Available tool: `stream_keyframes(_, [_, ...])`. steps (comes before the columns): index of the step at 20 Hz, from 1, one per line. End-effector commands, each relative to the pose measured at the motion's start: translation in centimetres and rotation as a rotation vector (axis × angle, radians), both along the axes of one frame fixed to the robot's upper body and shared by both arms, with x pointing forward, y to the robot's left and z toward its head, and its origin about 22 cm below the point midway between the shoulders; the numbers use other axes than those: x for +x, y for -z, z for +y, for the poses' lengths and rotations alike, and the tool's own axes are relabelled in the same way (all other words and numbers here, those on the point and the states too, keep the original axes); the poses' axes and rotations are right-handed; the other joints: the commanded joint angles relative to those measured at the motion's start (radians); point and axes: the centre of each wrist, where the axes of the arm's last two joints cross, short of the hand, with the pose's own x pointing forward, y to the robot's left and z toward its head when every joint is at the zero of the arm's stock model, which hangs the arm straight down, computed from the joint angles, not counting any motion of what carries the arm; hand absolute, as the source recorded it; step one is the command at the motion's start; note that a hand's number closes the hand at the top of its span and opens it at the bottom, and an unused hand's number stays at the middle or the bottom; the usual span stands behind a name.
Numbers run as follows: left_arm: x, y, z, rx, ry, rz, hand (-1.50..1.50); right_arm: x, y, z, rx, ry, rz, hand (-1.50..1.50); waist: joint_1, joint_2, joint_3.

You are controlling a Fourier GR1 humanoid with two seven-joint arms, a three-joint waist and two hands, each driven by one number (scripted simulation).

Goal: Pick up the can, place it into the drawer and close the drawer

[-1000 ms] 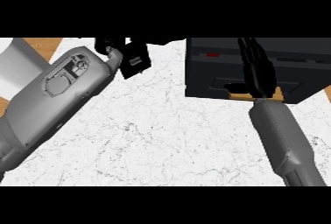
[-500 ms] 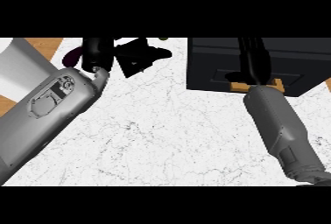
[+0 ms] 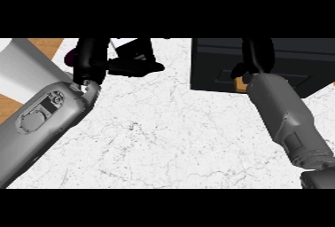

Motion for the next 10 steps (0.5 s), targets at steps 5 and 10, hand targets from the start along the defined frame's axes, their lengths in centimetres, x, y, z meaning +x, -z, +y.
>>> stream_keyframes(5, [-1.0,1.8,0.7,0.004,0.011,0.015,-1.5,1.6,-3.6,2.1,0.085,-0.072,-0.029,-1.5,0.012,0.012,0.003])
stream_keyframes(10, [-1.2,1.4,1.2,0.009,-0.011,-0.001,-1.5,1.4,-3.2,3.7,0.292,-0.142,-0.088,-1.5,0.014,0.009,0.006])
